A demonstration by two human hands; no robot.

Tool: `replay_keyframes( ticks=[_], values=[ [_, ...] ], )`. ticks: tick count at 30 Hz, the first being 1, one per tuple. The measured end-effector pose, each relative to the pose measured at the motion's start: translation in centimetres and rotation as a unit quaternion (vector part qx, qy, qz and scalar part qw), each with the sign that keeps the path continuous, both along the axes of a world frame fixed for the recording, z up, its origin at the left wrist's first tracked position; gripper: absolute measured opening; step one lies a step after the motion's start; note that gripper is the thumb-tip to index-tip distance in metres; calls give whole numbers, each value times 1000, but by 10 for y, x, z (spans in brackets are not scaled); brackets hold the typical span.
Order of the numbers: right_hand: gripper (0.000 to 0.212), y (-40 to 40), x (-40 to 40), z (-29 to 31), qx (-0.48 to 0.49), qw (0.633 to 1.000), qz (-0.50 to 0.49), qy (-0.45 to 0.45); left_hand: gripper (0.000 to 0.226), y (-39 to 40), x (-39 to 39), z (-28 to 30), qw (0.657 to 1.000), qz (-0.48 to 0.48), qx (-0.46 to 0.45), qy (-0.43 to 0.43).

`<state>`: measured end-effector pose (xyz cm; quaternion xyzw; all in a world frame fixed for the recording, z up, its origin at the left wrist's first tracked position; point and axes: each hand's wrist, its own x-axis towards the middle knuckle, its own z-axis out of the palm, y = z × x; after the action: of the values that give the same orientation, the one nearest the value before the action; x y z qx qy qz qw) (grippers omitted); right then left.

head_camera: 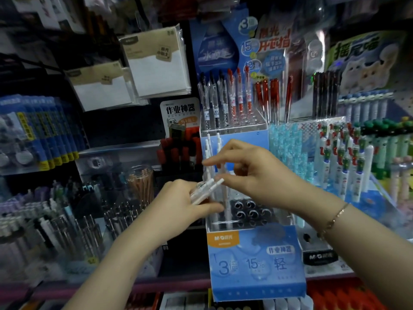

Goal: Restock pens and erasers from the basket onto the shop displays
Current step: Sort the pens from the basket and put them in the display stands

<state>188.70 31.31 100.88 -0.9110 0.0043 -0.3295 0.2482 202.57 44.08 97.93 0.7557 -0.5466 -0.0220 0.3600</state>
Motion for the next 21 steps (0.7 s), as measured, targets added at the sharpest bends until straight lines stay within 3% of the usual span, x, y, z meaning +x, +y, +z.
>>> replay_keyframes(
  ticks=[3,5,9,14,17,21],
  values=[
    [29,1,-2,11,-42,999,-33,8,39,6,-3,-1,1000,3,-4,21],
    [35,2,-7,13,-15,999,-33,-16,32,13,-8,0,997,9,-60,52],
    [30,11,-22,8,132,989,12,-68,36,23,-31,9,950,-35,-214,225],
    [20,28,-37,-14,284,949,138,14,30,10,-69,17,893,-63,-324,304],
    [29,31,-42,-18,288,949,129,26,27,-4,-82,16,855,-68,-384,343],
    [40,25,-44,-15,264,963,47,-5,30,-19,-94,14,839,-120,-387,362]
  ],
)
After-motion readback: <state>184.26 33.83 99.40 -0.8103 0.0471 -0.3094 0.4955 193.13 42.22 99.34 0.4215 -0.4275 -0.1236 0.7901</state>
